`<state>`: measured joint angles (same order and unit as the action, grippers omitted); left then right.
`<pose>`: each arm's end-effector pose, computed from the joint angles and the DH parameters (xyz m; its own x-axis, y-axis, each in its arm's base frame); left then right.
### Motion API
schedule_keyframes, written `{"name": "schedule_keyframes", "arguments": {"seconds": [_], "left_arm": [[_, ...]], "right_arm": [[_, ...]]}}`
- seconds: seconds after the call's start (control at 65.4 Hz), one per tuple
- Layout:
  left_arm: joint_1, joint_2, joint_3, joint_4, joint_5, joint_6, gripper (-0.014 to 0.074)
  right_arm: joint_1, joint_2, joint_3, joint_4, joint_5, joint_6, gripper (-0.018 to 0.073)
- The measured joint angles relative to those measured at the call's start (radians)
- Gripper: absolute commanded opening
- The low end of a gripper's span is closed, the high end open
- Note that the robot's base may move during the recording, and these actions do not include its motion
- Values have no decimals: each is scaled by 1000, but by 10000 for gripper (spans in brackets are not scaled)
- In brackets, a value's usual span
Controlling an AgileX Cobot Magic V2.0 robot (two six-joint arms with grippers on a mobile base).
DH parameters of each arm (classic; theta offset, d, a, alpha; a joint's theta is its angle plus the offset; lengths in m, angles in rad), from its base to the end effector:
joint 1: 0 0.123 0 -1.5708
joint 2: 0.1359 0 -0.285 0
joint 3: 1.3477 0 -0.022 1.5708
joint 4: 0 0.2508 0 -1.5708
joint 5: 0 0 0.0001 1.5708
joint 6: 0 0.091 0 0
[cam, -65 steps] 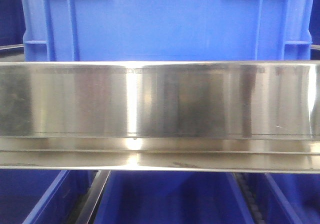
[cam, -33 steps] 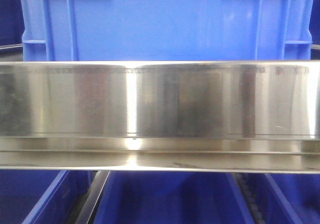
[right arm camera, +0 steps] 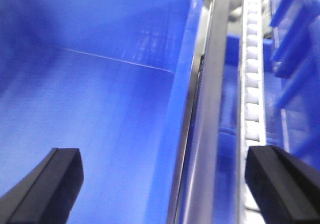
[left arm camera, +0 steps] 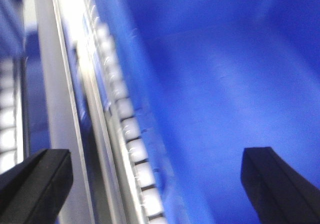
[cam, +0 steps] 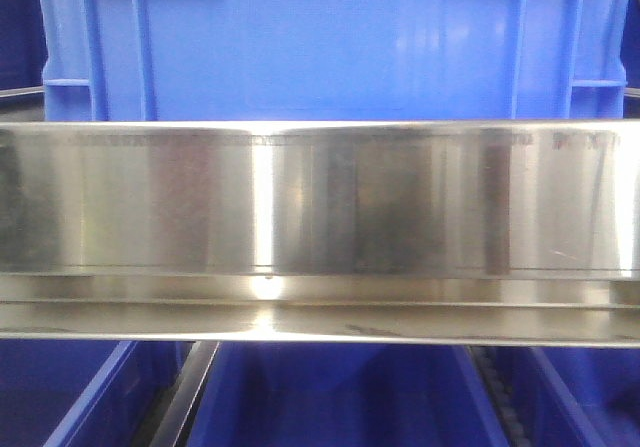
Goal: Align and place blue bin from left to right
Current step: 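Close both grippers on opposite rims of the blue bin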
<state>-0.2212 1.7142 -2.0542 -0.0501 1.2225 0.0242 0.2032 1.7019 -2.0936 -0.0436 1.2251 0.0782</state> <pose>0.3516 -0.0835 0.4559 -0.6946 0.1635 -0.7006 0.2563 0.9662 -0.0286 0.3478 0.0679 0.4712 -0.6742 -0.0743 -0.7348 -0.1297 0.9914 0.0188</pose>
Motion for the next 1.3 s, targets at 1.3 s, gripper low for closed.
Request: {"name": "schedule_keyframes", "arguments": {"seconds": [1.3], "left_arm": [[-83, 243, -158, 110, 7, -122, 578]], "right_arm": [[2, 223, -9, 28, 6, 77, 558]]}}
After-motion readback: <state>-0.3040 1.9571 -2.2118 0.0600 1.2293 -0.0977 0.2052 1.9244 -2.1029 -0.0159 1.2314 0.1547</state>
